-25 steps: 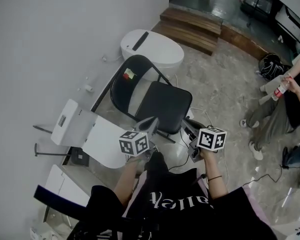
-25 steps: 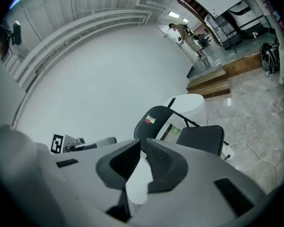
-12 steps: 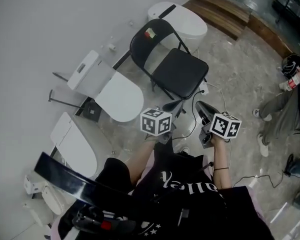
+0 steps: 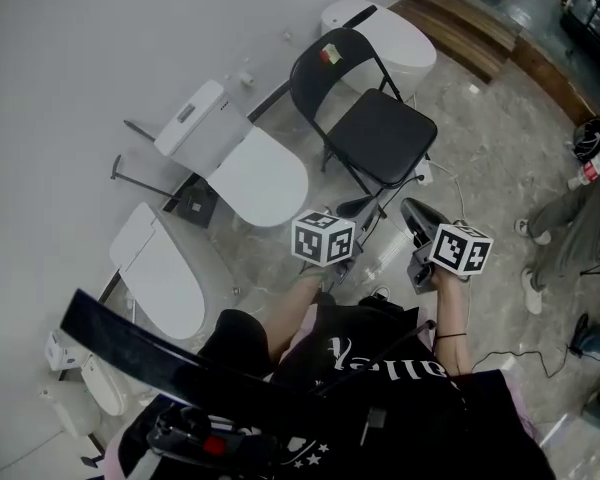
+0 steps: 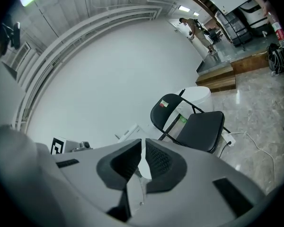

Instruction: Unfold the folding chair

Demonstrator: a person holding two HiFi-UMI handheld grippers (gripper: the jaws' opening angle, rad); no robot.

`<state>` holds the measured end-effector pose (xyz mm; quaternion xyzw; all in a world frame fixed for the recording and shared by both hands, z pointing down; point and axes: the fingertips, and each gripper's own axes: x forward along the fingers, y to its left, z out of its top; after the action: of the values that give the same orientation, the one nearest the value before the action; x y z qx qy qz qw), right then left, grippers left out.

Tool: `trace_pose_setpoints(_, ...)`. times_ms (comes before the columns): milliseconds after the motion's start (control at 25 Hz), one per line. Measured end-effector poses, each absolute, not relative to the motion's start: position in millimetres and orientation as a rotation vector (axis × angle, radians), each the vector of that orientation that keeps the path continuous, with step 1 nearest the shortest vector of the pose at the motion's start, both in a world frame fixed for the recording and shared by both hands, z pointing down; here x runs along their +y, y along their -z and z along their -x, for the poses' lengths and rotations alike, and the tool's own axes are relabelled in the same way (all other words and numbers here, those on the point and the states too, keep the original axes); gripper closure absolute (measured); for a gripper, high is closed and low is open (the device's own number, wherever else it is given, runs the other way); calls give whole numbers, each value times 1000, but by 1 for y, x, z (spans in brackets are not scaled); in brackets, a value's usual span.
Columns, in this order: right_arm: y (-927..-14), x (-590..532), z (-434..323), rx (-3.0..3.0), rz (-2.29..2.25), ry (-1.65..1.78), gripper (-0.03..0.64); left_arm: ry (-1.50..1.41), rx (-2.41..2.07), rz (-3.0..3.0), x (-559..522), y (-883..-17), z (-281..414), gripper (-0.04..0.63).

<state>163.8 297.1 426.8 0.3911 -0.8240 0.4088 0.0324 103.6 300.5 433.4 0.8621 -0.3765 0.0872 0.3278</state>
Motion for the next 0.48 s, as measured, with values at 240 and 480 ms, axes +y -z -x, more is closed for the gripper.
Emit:
trace_pose_setpoints(240,-430,314,-95,-2533,-1233,-1233,581,-201,-973,-2259,319,-434,-38,591)
trace_pose_setpoints(480,-430,321,-32,-2521,-1321,-1227,583,-238,-901,-2325,333,-431,20,592)
